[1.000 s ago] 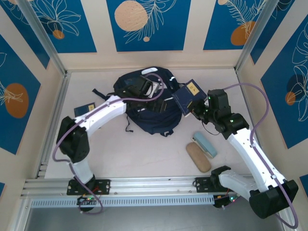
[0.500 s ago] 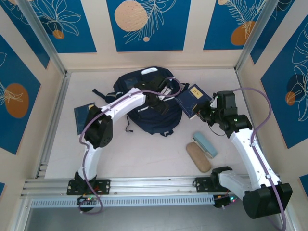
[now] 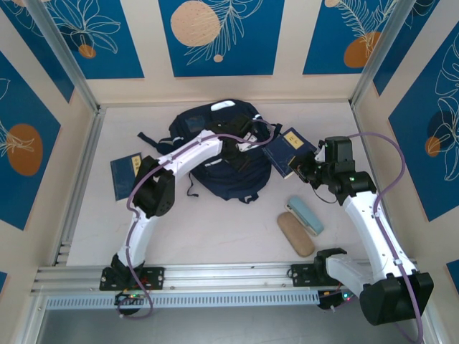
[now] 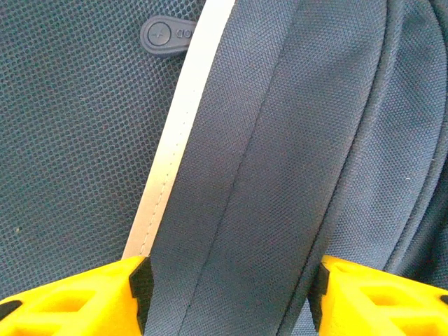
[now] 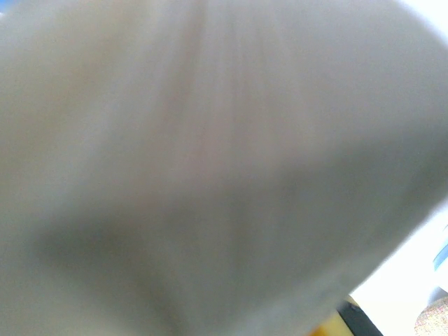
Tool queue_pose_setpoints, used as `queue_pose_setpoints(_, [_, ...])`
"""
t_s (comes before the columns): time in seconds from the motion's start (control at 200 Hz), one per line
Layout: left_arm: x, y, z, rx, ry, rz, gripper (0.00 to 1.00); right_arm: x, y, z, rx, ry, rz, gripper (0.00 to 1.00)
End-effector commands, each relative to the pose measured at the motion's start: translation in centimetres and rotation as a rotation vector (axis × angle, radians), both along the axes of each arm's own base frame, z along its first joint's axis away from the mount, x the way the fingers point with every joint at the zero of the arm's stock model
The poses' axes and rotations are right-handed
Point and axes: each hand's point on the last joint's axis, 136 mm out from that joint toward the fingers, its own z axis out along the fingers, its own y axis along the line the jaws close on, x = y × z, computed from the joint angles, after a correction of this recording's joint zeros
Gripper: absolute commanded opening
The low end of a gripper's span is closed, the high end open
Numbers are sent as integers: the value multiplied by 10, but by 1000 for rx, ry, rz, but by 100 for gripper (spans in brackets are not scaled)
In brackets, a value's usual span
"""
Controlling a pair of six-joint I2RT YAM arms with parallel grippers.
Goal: Pack the student bag
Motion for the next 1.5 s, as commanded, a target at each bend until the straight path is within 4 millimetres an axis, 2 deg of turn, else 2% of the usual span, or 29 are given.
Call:
queue_pose_setpoints(0.0, [-1, 10, -13, 95, 7, -25, 64, 4, 5, 6, 26, -28, 23, 3])
queue_pose_setpoints(0.15, [2, 16, -16, 132, -6, -34, 69, 2, 5, 3, 29, -16, 19, 3])
queue_pose_setpoints(0.31, [-5, 12, -20, 127, 24, -97, 69, 1, 5, 2, 31, -6, 16, 3])
queue_pose_setpoints(0.415, [2, 13, -15, 134, -9, -92, 60, 1, 6, 1, 29, -6, 16, 3])
queue_pose_setpoints(0.51, [10, 14, -4, 140, -58, -61, 42, 0, 7, 1, 28, -5, 17, 3])
queue_pose_setpoints(0.595, [13, 11, 14, 104, -95, -48, 23, -1, 5, 0, 12, -2, 13, 3])
queue_pose_setpoints(0.66, [15, 9, 32, 64, -130, -33, 14, -3, -1, 0, -19, 1, 0, 3])
queue_pose_setpoints(0.84, [19, 12, 85, -26, -254, 17, 2, -13, -12, 1, -83, -8, -22, 3])
queue_pose_setpoints(1.06, [25, 20, 149, -154, -420, 127, 0, -25, -11, 5, -93, -18, 11, 3])
queue_pose_setpoints(1.225, [20, 17, 189, -294, -487, 158, 0, -30, 7, 12, -17, -51, 97, 3])
queue_pose_setpoints(1.39, [12, 7, 213, -396, -495, 157, 0, -31, 36, 14, 151, -58, 186, 3])
queue_pose_setpoints(1.49, [9, 1, 220, -433, -499, 148, 0, -32, 47, 6, 170, -34, 195, 3])
